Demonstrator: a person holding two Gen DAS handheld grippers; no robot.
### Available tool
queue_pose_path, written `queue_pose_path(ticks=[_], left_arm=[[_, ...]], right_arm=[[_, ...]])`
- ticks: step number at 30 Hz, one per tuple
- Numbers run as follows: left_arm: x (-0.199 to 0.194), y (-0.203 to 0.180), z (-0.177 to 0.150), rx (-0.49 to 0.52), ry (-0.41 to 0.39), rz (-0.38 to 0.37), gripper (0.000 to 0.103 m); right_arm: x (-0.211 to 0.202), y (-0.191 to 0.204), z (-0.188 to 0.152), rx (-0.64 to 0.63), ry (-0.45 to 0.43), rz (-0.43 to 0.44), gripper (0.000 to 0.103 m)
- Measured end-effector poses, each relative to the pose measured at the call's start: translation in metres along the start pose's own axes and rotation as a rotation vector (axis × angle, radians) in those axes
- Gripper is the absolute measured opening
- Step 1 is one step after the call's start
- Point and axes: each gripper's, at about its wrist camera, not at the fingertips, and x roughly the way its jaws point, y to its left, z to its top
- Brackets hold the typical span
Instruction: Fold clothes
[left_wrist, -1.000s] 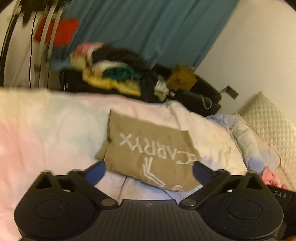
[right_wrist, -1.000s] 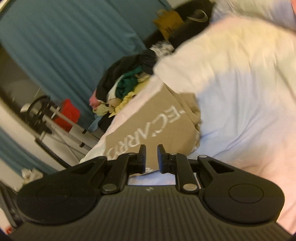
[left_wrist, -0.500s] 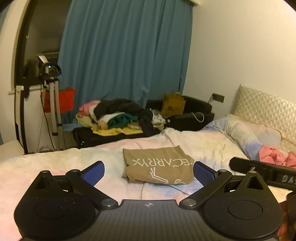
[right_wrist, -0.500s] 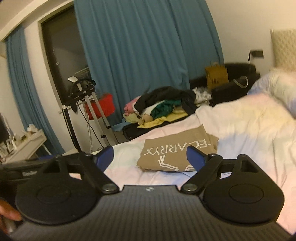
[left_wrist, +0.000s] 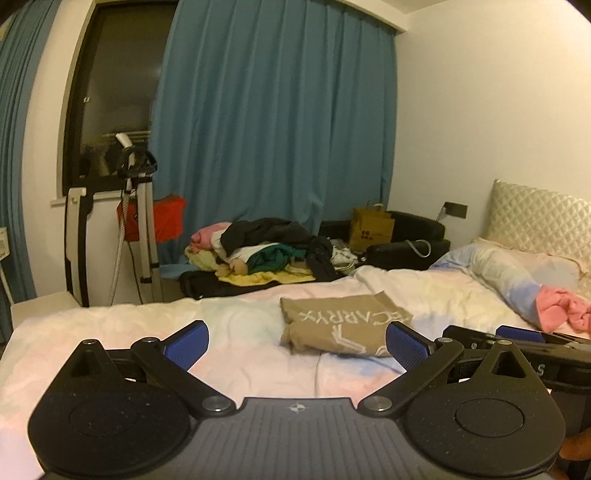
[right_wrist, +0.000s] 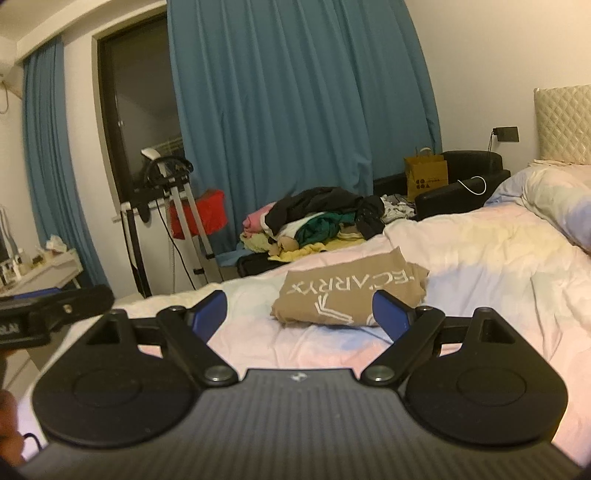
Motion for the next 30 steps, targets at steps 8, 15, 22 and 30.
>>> queue_pose_path(ticks=[8,15,22,30], left_arm=[[0.015,0.017,-0.018,-0.038,0.027,0.041,0.103],[0.029,0.022,-0.035,-0.04,0.08,0.06,0.103],[0.03,0.019,-0.04,-0.017,0.084,0.057,0.103],[0.032,0.017,-0.042,-0.012,0.09,0.049,0.103]], right_arm=[[0.016,0.005,-0.026,-0.075,0.004,-0.027,0.087],[0.019,0.008,-0.041,-0.104,-0.006,-0.042,0.087],[0.021,0.005,-0.042,-0.084,0.013,-0.056,0.087],[0.021,0.006,-0.042,-0.088,0.012,-0.059,0.087]])
